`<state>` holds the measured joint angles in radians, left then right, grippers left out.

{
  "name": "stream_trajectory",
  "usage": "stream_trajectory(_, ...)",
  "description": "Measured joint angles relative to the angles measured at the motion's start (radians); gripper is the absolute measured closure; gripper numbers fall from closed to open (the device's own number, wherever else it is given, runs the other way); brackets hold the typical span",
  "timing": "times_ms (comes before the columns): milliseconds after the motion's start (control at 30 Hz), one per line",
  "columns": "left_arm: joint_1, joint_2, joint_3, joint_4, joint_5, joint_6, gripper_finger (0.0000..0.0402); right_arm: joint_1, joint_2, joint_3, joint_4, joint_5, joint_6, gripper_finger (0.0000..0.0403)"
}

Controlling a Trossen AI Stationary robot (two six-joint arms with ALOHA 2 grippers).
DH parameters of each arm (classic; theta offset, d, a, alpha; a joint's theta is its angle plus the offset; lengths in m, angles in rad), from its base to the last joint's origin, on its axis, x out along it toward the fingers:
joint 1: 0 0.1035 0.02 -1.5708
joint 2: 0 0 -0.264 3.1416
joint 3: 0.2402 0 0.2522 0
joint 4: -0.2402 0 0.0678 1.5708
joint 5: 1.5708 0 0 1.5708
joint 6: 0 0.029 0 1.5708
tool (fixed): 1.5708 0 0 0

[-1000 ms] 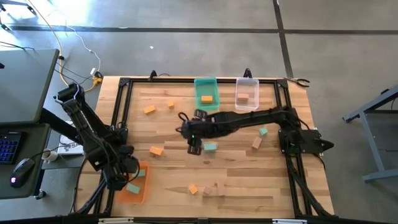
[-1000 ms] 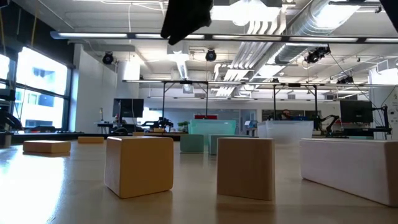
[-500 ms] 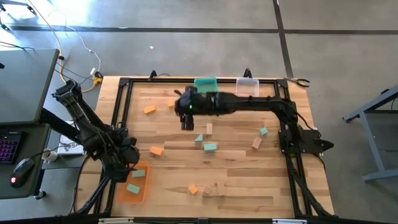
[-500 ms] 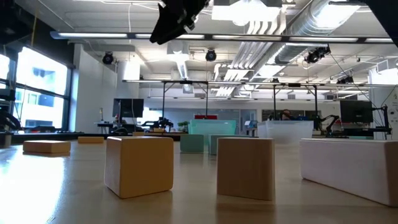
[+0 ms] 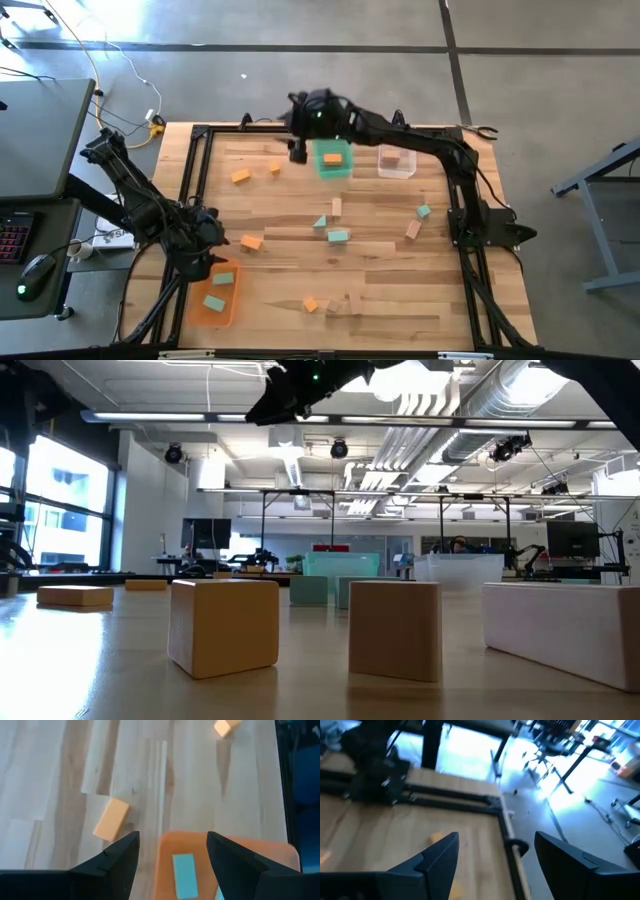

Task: Sort & place blocks by color
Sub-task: Put the yellow block into the blue bin

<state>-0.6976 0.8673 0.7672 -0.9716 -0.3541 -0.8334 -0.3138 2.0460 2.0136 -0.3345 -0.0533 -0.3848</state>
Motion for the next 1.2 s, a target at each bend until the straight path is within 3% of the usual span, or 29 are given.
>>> stream_trajectory(400,0.089,-0.005,0.000,0.005,-0.084,-0.053,0.0184,-0.113,0.000,0.000,0.240,-0.138,0.002,0.0153)
stream_trajectory(800,0.169,-0.005,0.000,0.005,-0.220,-0.177,0.0184,-0.140,0.100,0.001,0.253,-0.191,-0.061,0.0153)
stream_trajectory(1200,0.309,-0.018,0.000,0.004,-0.200,-0.118,0.0184,-0.191,0.118,0.011,0.240,-0.353,-0.052,0.0153)
